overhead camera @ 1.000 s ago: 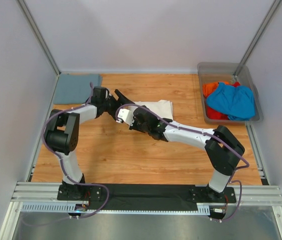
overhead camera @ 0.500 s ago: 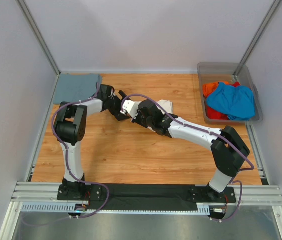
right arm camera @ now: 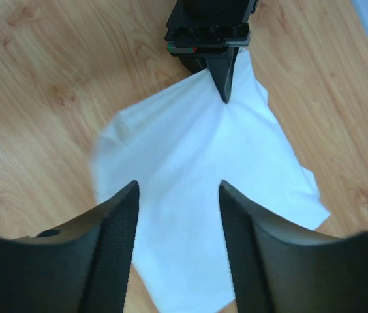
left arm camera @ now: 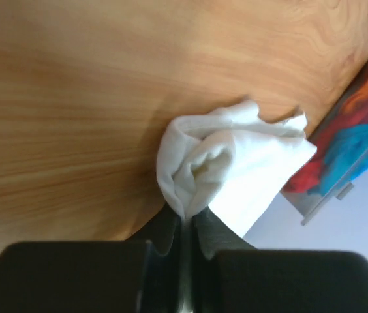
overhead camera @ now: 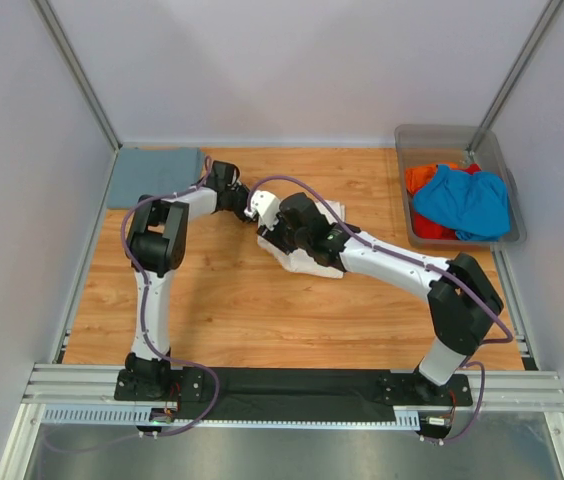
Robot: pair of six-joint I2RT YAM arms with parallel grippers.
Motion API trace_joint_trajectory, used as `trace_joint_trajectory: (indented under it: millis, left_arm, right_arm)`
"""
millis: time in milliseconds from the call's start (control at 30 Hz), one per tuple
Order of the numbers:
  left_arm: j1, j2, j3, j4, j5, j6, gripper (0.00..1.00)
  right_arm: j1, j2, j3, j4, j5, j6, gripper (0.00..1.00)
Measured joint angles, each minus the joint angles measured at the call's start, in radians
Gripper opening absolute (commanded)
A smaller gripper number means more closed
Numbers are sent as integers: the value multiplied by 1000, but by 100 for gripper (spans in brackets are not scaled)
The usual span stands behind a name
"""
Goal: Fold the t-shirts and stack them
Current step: Neatly place the folded tshirt to the corner
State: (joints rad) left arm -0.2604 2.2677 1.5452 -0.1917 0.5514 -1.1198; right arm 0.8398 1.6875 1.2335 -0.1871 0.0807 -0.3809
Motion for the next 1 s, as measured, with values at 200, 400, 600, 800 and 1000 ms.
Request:
trace_joint_trajectory:
  millis: [200, 400, 600, 800, 1000]
  left_arm:
    - [0, 13, 228, -263, -94, 261, 0]
    - [26, -17, 449, -571, -285, 567, 0]
    - [69, -54, 591, -743, -529, 813, 0]
    - [107, -56, 718, -760, -682, 969, 0]
    - [122, -56, 807, -728, -753, 1054, 0]
  right_arm:
    - [-8, -102, 13, -95, 73, 77, 70]
    - [-42, -374, -81, -203, 182, 141, 73]
    - [-51, -549, -177, -259, 225, 214, 73]
    - [-51, -542, -225, -294, 224, 267, 73]
    - [-51, -528, -234, -297, 224, 274, 73]
